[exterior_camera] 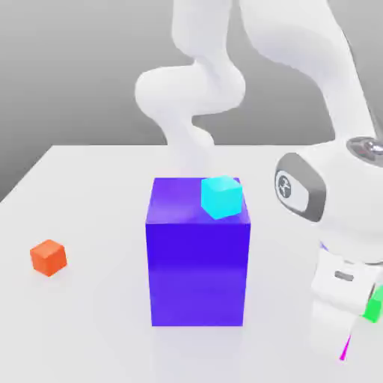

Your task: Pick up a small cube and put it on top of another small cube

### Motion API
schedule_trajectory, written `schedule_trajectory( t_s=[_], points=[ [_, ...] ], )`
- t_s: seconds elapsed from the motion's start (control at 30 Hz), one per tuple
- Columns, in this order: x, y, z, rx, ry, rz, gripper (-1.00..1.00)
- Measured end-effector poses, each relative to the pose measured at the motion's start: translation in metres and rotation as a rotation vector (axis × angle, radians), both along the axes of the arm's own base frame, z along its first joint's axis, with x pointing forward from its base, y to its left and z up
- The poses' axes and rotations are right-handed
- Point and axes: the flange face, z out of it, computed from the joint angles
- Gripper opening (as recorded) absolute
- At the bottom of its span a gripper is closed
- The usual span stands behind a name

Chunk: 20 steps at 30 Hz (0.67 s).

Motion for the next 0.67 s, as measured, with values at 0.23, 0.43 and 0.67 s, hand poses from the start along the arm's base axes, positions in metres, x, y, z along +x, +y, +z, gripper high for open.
schedule_trajectory(
  t_s=[0.23,0.43,0.67],
  points=[
    [-0.085,0.069,-0.003,-0.011,-0.01,0.131,-1.0],
    [-0.087,0.07,-0.027,-0.012,-0.011,0.134,1.0],
    [-0.088,0.071,0.016,-0.012,-0.012,0.135,1.0]
  ],
)
